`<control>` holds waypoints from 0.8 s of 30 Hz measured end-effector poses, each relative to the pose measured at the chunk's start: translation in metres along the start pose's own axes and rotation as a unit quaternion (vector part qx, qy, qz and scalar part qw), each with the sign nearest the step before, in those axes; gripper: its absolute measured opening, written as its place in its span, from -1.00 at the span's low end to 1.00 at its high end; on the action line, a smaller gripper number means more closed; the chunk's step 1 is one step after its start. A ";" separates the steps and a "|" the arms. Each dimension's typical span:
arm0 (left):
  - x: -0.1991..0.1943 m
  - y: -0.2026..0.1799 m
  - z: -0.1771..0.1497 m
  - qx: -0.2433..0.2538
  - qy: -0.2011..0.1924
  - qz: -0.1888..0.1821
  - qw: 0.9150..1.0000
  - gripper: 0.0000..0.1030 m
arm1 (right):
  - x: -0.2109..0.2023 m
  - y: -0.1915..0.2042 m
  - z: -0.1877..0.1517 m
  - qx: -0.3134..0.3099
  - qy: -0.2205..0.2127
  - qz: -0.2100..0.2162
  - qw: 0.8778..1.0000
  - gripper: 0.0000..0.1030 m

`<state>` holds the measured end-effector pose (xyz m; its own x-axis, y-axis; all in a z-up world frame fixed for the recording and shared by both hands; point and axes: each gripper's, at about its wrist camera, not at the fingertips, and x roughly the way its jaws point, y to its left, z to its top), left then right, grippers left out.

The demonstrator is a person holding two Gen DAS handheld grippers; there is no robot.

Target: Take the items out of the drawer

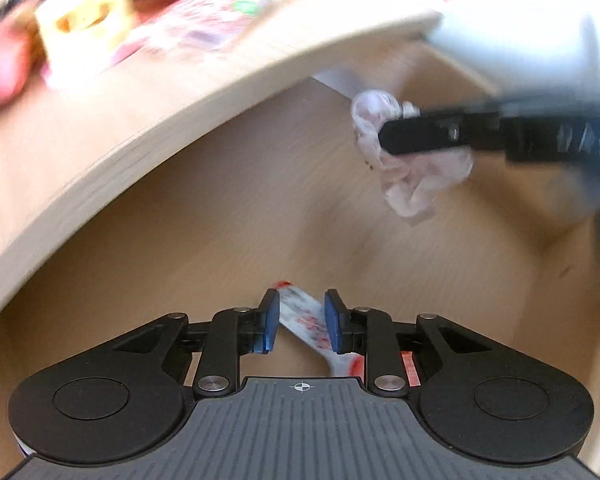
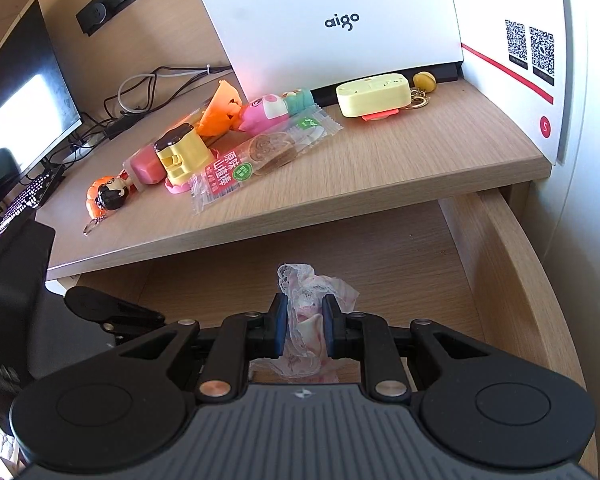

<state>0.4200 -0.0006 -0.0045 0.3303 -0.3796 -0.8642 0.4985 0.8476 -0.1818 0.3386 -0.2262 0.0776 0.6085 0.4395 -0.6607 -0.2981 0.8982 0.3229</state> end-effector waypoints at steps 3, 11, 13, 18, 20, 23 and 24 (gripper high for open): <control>-0.004 0.001 0.004 -0.037 0.025 -0.037 0.998 -0.48 | -0.002 0.000 -0.001 0.000 -0.001 0.001 1.000 -0.65; -0.004 -0.008 -0.013 -0.091 0.098 -0.103 0.986 -0.48 | -0.001 0.000 0.000 0.000 -0.002 0.003 1.000 -0.65; -0.003 -0.012 -0.011 -0.083 0.087 -0.101 0.988 -0.49 | -0.001 0.000 0.000 0.000 -0.002 0.003 1.000 -0.64; 0.001 -0.032 -0.003 -0.017 0.051 -0.081 0.995 -0.55 | -0.001 0.000 0.000 0.001 -0.003 0.003 1.000 -0.64; 0.000 -0.039 -0.002 0.024 0.035 -0.064 0.997 -0.55 | -0.001 0.000 0.000 0.002 -0.003 0.003 1.000 -0.64; -0.003 -0.039 -0.001 0.080 0.007 -0.001 0.997 -0.55 | -0.001 0.000 0.000 0.003 -0.004 0.003 1.000 -0.64; -0.004 -0.037 -0.002 0.090 -0.001 0.022 0.996 -0.53 | -0.001 0.000 0.000 0.003 -0.004 0.003 1.000 -0.64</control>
<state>0.3985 -0.0292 0.0049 0.3557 -0.3451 -0.8685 0.6196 0.7828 -0.0573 0.3378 -0.2268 0.0783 0.6129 0.4451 -0.6529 -0.2980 0.8955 0.3307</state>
